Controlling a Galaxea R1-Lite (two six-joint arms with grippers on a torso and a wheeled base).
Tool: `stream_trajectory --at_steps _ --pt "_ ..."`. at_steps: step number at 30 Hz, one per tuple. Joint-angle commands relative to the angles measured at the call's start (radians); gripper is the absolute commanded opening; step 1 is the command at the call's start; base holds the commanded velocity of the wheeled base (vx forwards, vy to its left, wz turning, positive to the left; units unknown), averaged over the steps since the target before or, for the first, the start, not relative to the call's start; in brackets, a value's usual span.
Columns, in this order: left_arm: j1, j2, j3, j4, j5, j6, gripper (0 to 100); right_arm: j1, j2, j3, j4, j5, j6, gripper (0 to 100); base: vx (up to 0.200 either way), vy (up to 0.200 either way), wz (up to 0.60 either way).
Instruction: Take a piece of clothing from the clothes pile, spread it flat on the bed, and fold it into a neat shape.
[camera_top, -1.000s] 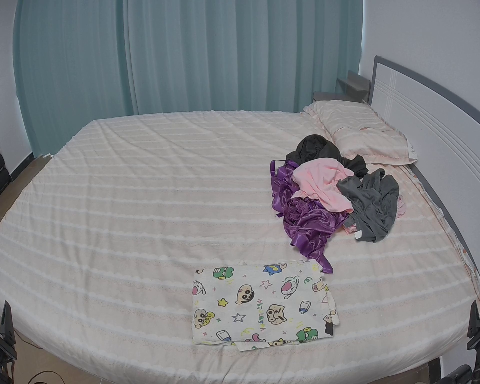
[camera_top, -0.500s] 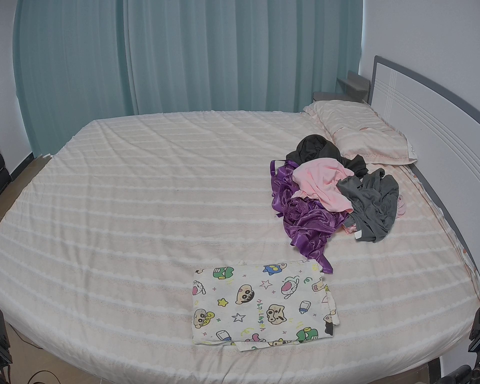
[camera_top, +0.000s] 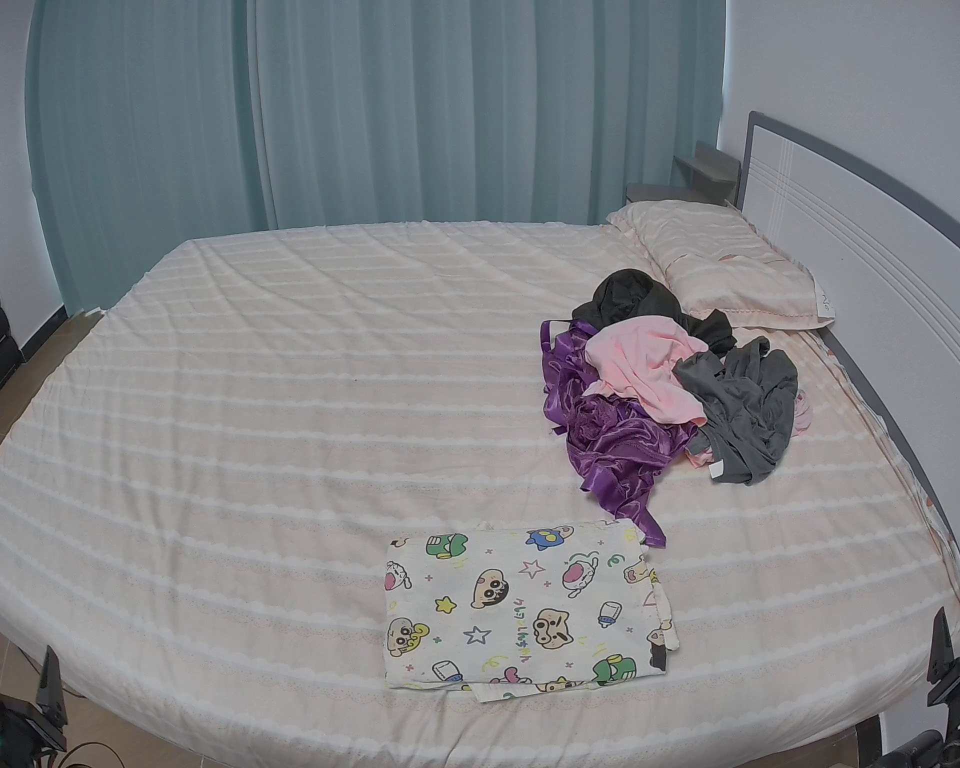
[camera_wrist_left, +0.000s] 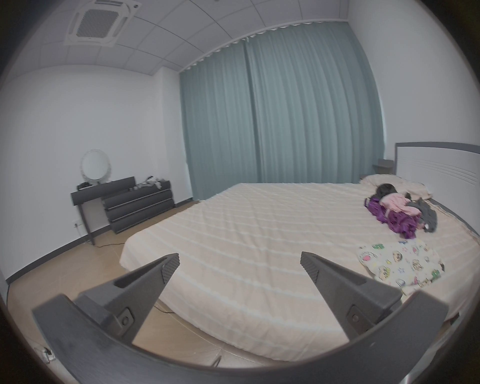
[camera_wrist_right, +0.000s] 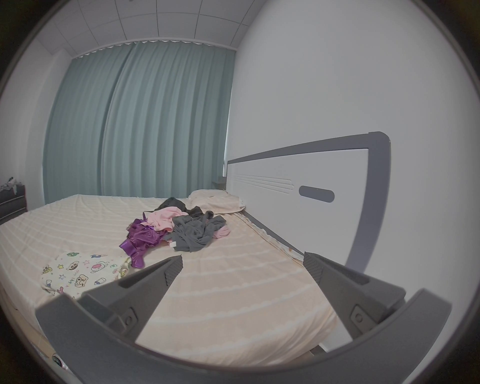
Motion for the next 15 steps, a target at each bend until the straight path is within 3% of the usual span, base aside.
stream_trajectory --at_steps 1,3,8,15 --pt "-0.003 -0.001 0.077 -0.041 -0.084 0.0 100 0.0 0.007 0.018 -0.009 0.042 -0.002 100 0.0 0.0 0.0" --pt "-0.003 0.0 0.092 -0.073 -0.115 -0.003 100 0.0 0.007 0.018 -0.009 0.065 0.0 100 0.0 0.0 0.0" --pt "-0.003 0.0 0.146 -0.199 -0.261 -0.008 100 0.0 0.007 0.018 -0.008 0.259 -0.014 100 0.0 0.0 0.0" --pt "-0.003 0.002 0.167 -0.236 -0.46 -0.009 100 0.0 0.007 0.018 -0.008 0.403 0.026 100 0.0 0.0 0.0"
